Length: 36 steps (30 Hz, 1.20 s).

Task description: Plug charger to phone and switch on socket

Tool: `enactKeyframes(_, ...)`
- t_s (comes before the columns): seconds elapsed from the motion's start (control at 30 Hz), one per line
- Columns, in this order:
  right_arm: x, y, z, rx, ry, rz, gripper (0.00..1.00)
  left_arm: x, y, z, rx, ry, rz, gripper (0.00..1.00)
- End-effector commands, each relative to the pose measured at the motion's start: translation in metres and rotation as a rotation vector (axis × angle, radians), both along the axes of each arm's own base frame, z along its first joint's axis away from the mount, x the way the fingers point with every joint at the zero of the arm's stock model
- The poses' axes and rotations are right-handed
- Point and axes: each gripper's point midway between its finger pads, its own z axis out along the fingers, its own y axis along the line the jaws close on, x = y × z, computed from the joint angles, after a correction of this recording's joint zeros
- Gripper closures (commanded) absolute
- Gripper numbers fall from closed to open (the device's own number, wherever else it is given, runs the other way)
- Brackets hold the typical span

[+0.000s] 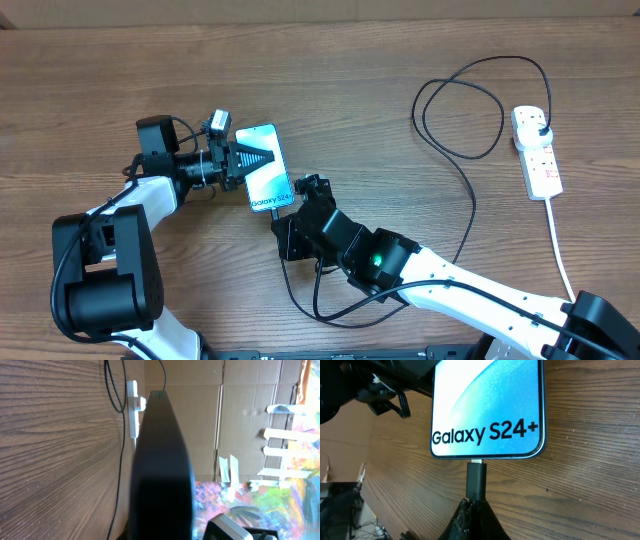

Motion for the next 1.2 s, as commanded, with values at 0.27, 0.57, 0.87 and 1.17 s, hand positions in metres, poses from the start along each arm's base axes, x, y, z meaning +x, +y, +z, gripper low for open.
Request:
enactKeyframes(0.27,0.0333,-0.0126,0.0131,-0.004,-0.092,-0.095,0.96,-0.0154,-0.0083,0.0220,-0.070,-0.032,-0.085,0.96)
enactKeyframes(0.57,0.0344,-0.0126,0.0141,-0.001,-0.096,-0.098,0.96,-0.0159,-0.0097,0.0220,-0.070,-0.031,-0.089,0.96)
enactKeyframes(0.87,0.0345,-0.0126,0.0141,-0.001,-0.097,-0.098,0.96,-0.0161,-0.0103,0.0220,-0.070,-0.031,-0.091,0.96)
enactKeyframes(1.17,0.0344,-0.0125,0.0141,0.000,-0.096,-0.098,0.96,-0.0170,-0.0123,0.0221,-0.071,-0.028,-0.097,0.96)
